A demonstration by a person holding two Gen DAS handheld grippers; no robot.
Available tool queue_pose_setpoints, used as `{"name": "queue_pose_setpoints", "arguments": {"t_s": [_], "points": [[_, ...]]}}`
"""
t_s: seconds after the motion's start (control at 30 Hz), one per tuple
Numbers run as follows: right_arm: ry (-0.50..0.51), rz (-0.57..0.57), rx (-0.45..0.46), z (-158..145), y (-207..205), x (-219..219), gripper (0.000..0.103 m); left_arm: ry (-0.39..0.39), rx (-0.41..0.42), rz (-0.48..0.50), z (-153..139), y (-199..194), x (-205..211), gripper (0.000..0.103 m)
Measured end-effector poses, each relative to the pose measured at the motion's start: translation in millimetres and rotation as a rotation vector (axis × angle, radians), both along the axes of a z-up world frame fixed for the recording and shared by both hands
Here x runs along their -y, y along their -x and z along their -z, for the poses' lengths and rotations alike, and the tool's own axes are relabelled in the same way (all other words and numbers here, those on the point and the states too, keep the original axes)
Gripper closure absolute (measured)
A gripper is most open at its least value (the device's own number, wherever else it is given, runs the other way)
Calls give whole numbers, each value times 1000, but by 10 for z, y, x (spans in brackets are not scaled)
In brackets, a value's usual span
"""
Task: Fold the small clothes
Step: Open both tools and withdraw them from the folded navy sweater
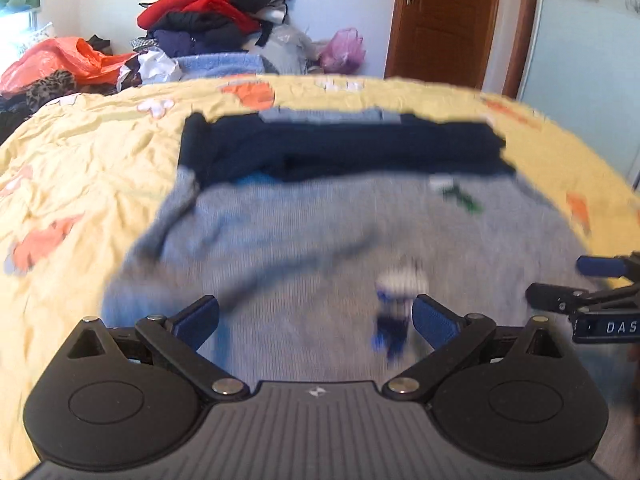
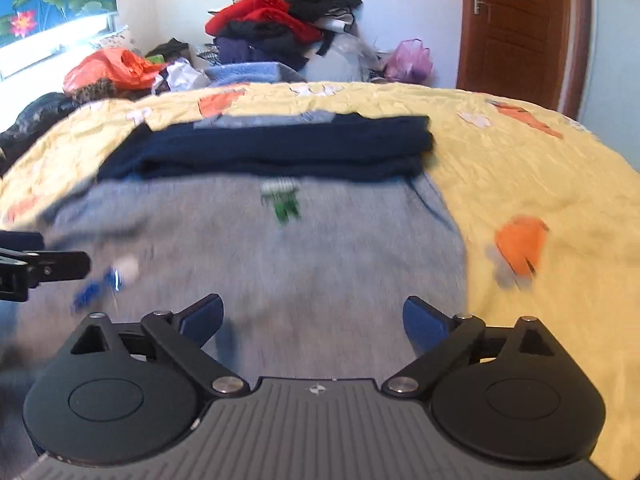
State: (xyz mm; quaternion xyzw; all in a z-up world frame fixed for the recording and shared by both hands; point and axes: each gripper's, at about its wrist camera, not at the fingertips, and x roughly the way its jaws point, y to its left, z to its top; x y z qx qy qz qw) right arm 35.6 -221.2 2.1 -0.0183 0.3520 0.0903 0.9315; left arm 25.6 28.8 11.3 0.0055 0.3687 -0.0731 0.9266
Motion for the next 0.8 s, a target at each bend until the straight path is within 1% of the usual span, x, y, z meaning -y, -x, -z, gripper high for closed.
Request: {"name": "queue_pose_setpoints", "arguments": {"t_s": [0.03,0.07,0.1,0.2,0.33,0.4,0.47,0.63,0.8], "points": [[17,5,0,58,52,2,4,-5,-25,1,86,17,26,0],[34,-1,20,68,100,-12,2,-44,16,-4,121,78,77,0],[32,3,15,61,99,-16,2,-55,21,-1,132,88,109,0],[36,11,0,36,68,-21,3,-41,-14,-19,90,37,98,0],[14,15,-10,-23,146,-6,3,-37,-44,-27,69,145,76,0],[17,7,-20,22,182,-6,0,-53,-23,-23,101,235,96,0],[38,-2,11,74,222,-33,0,-50,8,-29,132,285,95,0],[41,-4,6,68,168,-55,0,-61,6,-50,113,318,124,0],[40,-1,9,60,161,-59,0,-62,-4,-56,100,447,124,0]]}}
